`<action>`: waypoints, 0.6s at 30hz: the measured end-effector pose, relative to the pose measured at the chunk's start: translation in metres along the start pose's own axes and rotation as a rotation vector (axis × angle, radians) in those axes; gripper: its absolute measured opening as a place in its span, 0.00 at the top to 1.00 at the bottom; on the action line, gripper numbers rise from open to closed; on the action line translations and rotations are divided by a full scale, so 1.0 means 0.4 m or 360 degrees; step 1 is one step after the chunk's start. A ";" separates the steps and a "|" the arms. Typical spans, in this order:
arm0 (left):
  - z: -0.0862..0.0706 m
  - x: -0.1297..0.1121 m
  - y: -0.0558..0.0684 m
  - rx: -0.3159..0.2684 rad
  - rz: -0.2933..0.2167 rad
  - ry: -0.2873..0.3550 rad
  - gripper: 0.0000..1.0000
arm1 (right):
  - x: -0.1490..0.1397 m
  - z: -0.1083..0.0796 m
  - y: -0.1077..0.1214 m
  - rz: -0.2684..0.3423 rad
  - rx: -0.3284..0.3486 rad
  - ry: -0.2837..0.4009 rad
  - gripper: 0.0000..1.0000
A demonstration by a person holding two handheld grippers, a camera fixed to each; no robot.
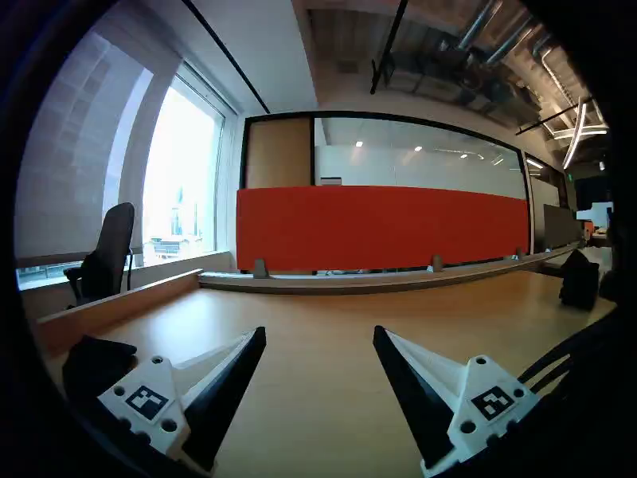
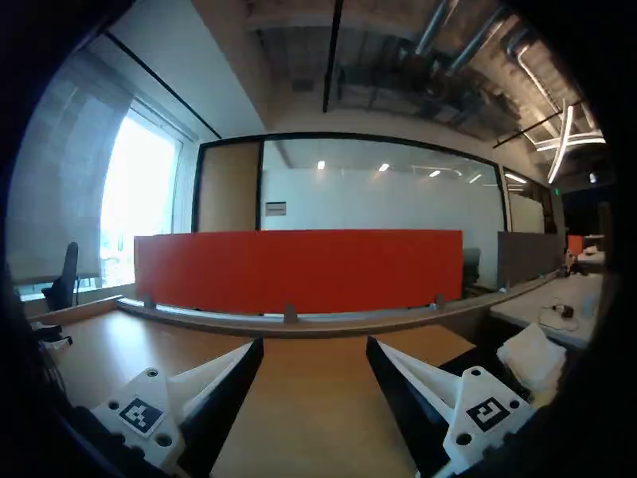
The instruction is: Fold towel
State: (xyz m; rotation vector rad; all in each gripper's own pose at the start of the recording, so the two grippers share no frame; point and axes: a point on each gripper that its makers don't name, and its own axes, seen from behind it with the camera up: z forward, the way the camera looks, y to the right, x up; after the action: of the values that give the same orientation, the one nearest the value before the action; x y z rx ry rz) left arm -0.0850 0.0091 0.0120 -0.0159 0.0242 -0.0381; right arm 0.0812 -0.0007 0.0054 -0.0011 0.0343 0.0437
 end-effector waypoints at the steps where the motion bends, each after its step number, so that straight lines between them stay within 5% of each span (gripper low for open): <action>1: 0.000 0.000 0.000 0.0000 0.0000 0.0000 0.00 | -0.010 0.000 0.003 0.0001 0.0001 0.0000 0.00; 18: -0.002 0.000 0.004 0.0000 -0.0001 0.0000 0.00 | -0.162 0.004 0.039 0.0007 -0.0010 -0.0012 0.00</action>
State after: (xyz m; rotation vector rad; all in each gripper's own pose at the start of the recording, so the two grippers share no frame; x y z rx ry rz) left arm -0.0848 0.0106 0.0113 -0.0159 0.0239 -0.0384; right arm 0.0157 0.0122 0.0092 -0.0072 0.0269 0.0481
